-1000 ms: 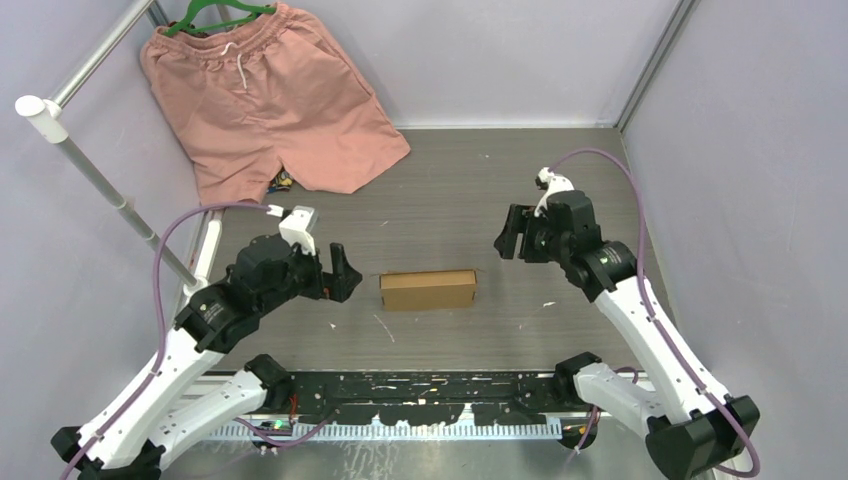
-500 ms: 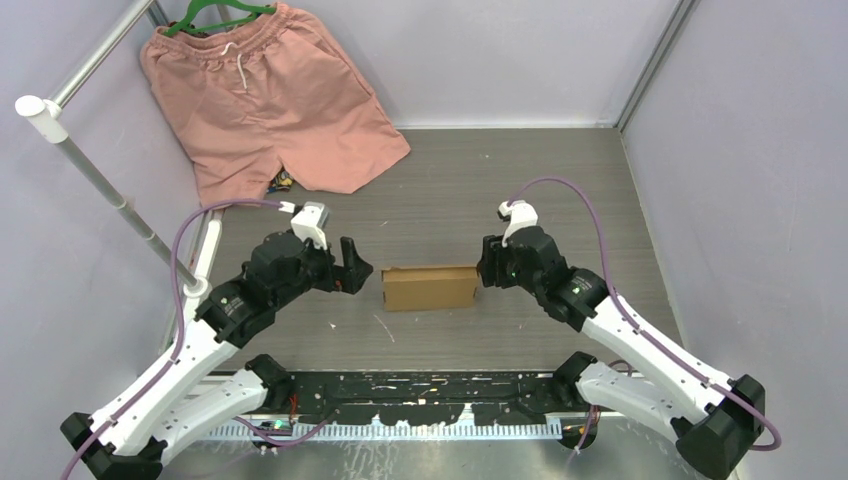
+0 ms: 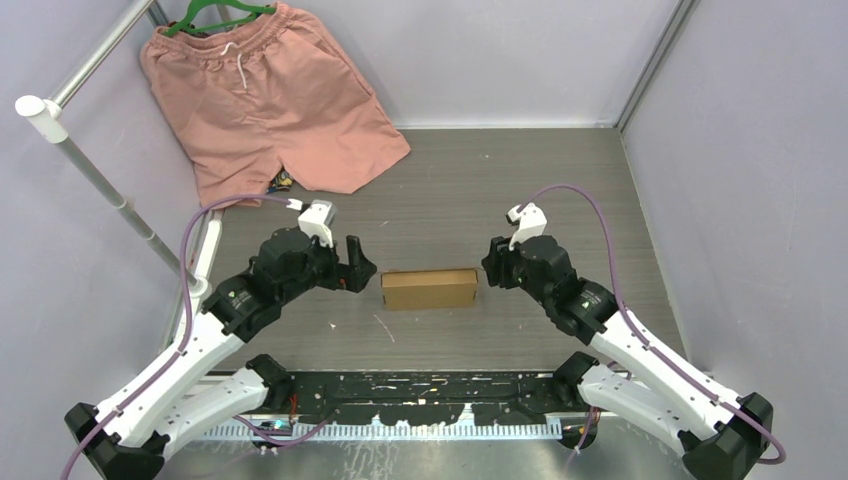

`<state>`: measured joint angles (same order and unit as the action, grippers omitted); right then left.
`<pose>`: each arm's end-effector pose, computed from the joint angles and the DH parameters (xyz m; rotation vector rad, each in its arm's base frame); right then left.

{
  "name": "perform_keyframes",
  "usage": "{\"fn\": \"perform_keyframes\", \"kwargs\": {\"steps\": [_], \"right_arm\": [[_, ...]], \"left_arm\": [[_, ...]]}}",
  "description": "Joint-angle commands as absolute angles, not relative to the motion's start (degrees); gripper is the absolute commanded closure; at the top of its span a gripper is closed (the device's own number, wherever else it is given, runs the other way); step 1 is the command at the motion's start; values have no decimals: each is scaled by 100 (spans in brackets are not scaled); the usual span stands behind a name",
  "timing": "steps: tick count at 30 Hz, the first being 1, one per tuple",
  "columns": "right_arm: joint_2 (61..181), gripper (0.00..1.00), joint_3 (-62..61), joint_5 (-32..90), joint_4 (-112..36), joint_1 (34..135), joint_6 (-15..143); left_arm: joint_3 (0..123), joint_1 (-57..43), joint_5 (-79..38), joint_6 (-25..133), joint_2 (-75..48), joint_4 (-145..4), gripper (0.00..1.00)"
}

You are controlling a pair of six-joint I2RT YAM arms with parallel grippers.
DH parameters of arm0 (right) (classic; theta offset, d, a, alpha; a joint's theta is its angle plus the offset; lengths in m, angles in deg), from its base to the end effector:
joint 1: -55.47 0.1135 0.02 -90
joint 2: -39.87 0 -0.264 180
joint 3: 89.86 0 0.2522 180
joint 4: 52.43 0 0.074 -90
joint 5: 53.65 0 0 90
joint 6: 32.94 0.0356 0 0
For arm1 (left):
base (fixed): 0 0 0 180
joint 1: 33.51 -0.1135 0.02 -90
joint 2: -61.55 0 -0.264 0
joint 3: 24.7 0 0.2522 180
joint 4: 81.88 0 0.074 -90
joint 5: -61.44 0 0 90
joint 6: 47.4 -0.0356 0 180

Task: Fold the paper box
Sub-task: Close the paper box at the center of the board.

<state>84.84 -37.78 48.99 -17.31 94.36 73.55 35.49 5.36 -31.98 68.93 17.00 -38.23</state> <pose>0.1446 0.1066 0.2802 -0.2661 2.0505 0.3736 0.1348 -0.1059 0.3153 0.1938 2.1125 -0.6331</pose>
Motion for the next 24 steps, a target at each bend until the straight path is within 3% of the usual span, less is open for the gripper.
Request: {"fn": "perform_keyframes", "kwargs": {"steps": [1, 8, 17, 24], "right_arm": [[8231, 52, -3855, 4759, -2159, 9479, 7215], [7493, 52, -4282, 4574, -2428, 9497, 7079], [7394, 53, -4413, 4149, -2591, 9524, 6835], [7416, 61, -4405, 4185, -2562, 9623, 6642]], "left_arm": [[3919, 525, -3184, 6722, 1643, -4097, 7], [4181, 526, -2697, 6474, 1613, -3992, 7], [4514, 526, -2038, 6285, 1284, -3614, 11], [4929, 525, -1778, 6185, 1044, -3187, 15]]}}
